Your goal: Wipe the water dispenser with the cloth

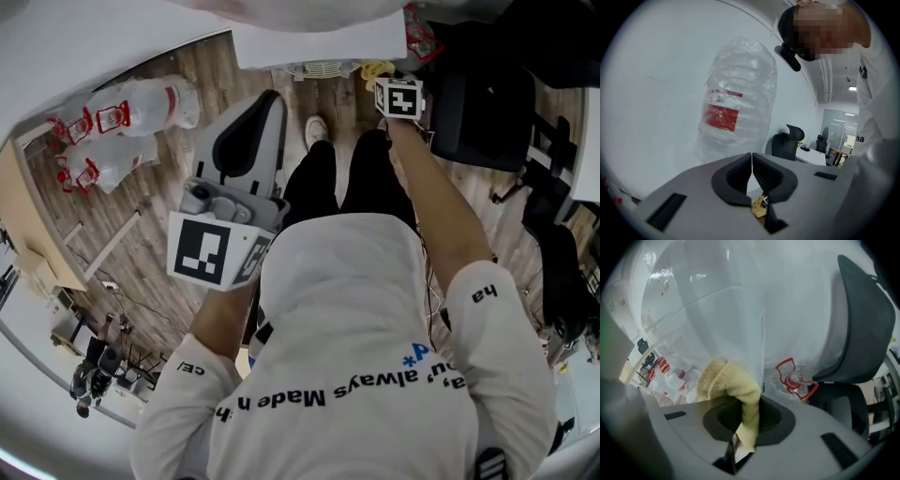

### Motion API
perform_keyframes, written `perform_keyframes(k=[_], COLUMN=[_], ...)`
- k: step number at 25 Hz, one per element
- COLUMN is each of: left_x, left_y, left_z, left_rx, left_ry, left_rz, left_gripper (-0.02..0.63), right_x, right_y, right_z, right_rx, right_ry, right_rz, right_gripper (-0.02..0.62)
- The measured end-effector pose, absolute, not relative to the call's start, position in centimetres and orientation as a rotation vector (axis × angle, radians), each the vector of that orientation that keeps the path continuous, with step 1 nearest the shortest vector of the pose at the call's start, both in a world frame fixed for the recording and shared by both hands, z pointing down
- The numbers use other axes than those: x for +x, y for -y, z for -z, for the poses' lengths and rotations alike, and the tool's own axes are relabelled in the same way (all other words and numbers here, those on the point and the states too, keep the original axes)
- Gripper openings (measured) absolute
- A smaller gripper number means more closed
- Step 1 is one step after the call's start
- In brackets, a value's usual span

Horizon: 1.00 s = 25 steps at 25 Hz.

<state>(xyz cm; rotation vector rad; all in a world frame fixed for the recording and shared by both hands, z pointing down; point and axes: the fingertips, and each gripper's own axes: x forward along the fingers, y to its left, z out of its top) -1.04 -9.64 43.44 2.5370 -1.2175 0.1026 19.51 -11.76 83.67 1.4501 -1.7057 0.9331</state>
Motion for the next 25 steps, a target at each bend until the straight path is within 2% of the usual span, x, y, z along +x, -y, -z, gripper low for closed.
perform_keyframes(k=[25], left_x=[-0.5], left_y=[9.2], left_z=[-50.4], left_rx=[2.535], left_ry=[1.194], left_rz=[-0.144], left_gripper=[0.026], right_x=[20.7], right_y=[11.9], right_z=[-93.6], right_rx=[1.456], right_ry=[1.657], right_rz=[-0.991], right_gripper=[0.058])
